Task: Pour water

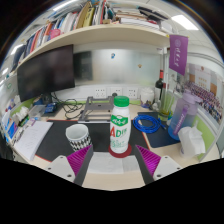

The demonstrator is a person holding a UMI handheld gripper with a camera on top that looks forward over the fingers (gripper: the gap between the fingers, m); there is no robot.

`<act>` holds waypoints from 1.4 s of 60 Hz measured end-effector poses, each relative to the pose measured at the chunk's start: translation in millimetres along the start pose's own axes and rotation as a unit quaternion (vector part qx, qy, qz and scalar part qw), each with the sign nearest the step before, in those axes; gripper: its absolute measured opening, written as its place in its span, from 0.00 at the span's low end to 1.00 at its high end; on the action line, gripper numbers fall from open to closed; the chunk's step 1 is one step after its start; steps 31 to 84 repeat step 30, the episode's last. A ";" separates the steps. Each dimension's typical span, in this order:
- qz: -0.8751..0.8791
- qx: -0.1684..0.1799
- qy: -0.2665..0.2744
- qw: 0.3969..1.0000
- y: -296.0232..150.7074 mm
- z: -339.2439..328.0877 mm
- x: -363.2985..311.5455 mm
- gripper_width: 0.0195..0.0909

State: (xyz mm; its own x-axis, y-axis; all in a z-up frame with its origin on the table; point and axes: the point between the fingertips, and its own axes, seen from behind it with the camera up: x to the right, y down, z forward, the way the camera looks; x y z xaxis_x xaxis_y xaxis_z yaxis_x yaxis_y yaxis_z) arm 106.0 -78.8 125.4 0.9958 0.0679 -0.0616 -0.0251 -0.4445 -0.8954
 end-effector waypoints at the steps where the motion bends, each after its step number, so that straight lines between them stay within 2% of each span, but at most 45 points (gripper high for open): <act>1: 0.001 0.000 0.001 1.000 -4.4 -6.1 -3.0 0.92; 10: 0.011 0.008 0.017 1.000 -45.4 -53.8 -21.5 0.93; 15: -0.008 0.036 0.031 0.999 -73.1 -74.2 -24.0 0.93; 23: -0.017 0.046 0.034 0.998 -90.7 -94.1 -29.4 0.93; 84: -0.020 0.046 0.045 0.998 -93.3 -105.2 -27.6 0.93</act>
